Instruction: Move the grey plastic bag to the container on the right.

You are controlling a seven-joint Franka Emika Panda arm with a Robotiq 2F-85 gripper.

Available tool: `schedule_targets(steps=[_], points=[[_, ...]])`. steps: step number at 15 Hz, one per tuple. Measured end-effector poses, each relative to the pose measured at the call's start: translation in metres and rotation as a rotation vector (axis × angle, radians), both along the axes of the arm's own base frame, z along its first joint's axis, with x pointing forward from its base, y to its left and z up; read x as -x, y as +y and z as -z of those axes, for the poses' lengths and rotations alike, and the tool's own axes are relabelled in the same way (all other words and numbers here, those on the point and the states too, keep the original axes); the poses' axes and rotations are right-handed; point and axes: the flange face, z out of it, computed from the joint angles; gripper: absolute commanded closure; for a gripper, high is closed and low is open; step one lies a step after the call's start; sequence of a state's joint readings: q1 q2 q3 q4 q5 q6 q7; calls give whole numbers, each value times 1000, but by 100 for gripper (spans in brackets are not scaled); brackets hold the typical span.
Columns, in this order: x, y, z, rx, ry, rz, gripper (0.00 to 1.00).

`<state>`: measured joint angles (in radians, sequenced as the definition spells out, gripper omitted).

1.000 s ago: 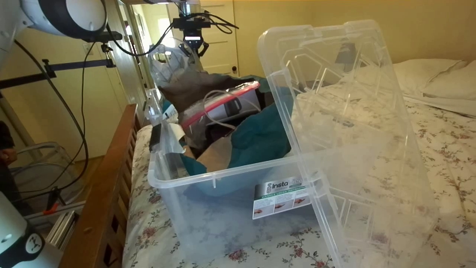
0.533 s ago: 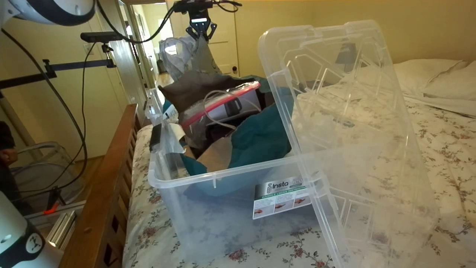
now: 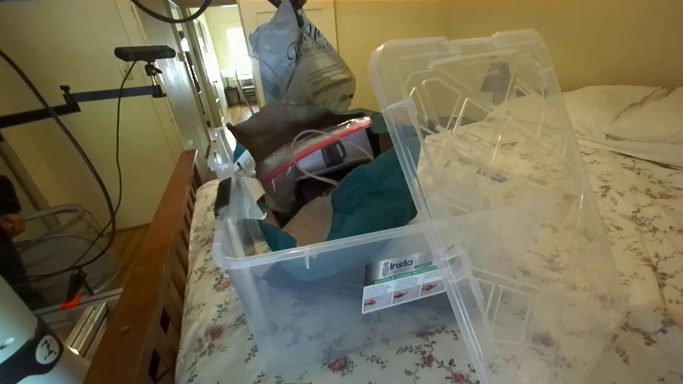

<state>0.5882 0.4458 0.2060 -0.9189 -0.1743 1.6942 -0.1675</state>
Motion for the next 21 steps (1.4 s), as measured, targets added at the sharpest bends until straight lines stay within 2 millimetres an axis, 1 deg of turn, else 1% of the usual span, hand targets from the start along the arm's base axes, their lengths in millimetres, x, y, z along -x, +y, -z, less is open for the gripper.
schedule_targets(steps=[4, 5, 6, 7, 8, 10, 13, 15, 18, 21], points=[[-10, 10, 45, 44, 69, 8, 100], [-14, 8, 50, 37, 78, 46, 100], [-19, 2, 51, 28, 80, 91, 100], [-24, -6, 47, 19, 78, 134, 100], [-27, -17, 39, 5, 70, 179, 100], [-30, -40, 14, -28, 47, 270, 100], [-21, -73, -26, -76, 21, 410, 100], [-7, -92, -51, -98, 21, 510, 100], [21, -123, -86, -117, 38, 668, 100], [53, -161, -115, -118, 67, 833, 100]])
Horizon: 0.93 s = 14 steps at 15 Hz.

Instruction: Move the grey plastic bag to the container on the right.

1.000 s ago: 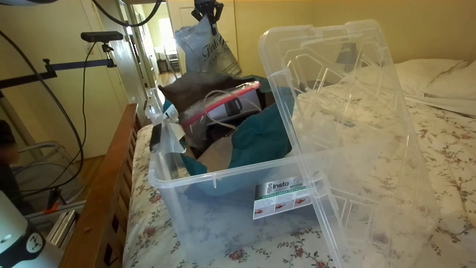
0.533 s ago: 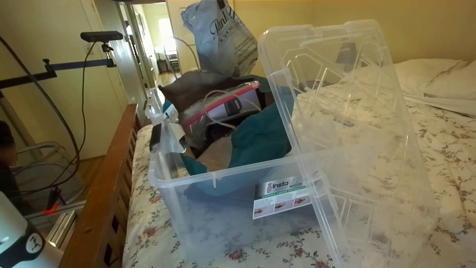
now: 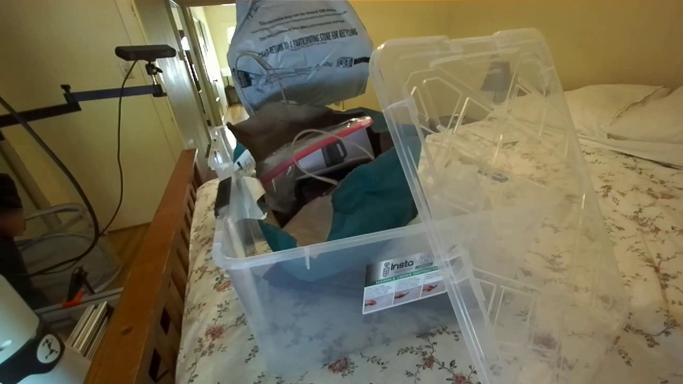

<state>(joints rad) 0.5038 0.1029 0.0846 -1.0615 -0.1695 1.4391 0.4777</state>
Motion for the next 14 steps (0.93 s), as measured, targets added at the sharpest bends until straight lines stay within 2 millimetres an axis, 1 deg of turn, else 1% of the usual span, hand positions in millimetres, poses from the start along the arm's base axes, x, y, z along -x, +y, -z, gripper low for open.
schedule_targets(steps=[4, 8, 9, 10, 11, 14], points=[[51, -53, -30, -7, 57, 219, 100], [106, -110, -48, -6, 116, 435, 99], [115, -117, -49, -3, 125, 445, 99], [117, -118, -48, 1, 130, 444, 99], [114, -116, -43, 9, 139, 443, 99], [99, -108, -28, 33, 168, 444, 100]])
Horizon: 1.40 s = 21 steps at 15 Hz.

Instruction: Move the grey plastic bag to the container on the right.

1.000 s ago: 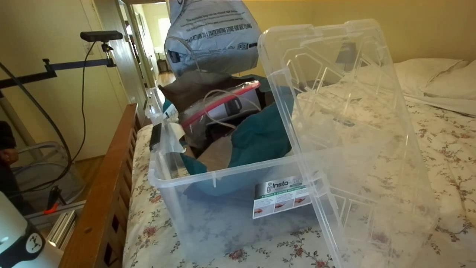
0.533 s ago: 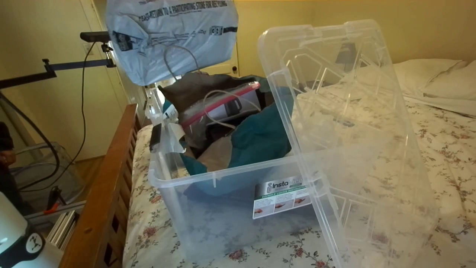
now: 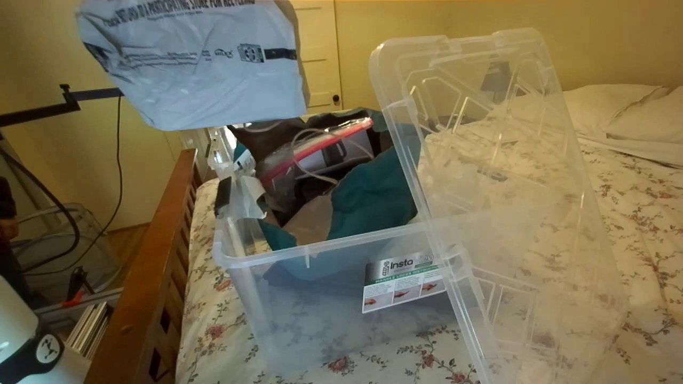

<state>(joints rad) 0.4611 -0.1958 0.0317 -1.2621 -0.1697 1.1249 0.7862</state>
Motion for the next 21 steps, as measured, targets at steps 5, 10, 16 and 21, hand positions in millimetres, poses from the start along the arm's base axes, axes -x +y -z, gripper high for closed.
schedule_targets(steps=[5, 10, 16, 21], points=[[-33, 2, 35, 17, 50, 3, 100], [-87, -40, 79, 55, 110, 57, 100], [-129, -92, 98, 140, 93, 126, 100], [-144, -62, 147, 173, 175, 68, 100]])
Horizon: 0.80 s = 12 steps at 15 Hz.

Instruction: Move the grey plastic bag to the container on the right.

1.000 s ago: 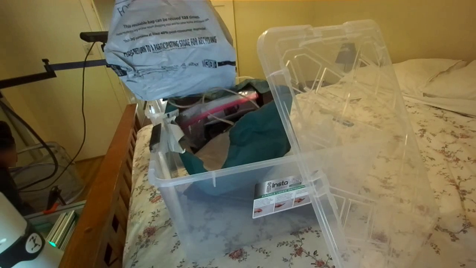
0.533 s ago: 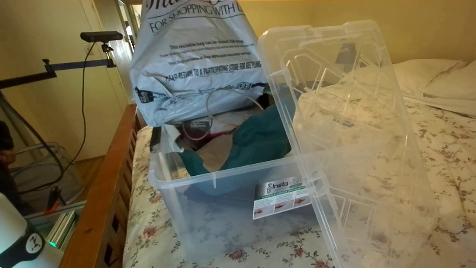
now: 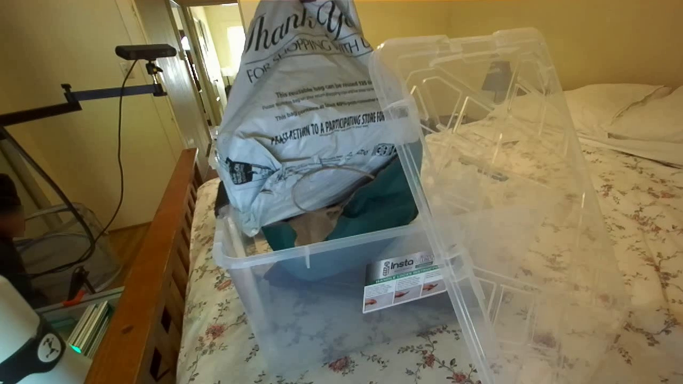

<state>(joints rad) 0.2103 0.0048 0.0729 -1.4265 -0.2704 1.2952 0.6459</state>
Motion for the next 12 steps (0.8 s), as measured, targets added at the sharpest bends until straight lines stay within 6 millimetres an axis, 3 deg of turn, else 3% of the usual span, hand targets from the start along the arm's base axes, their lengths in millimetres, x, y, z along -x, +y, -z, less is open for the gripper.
schedule_targets(steps=[5, 12], points=[[-12, 9, 57, 4, 122, -12, 100], [-6, -19, 146, -65, 352, -3, 100]])
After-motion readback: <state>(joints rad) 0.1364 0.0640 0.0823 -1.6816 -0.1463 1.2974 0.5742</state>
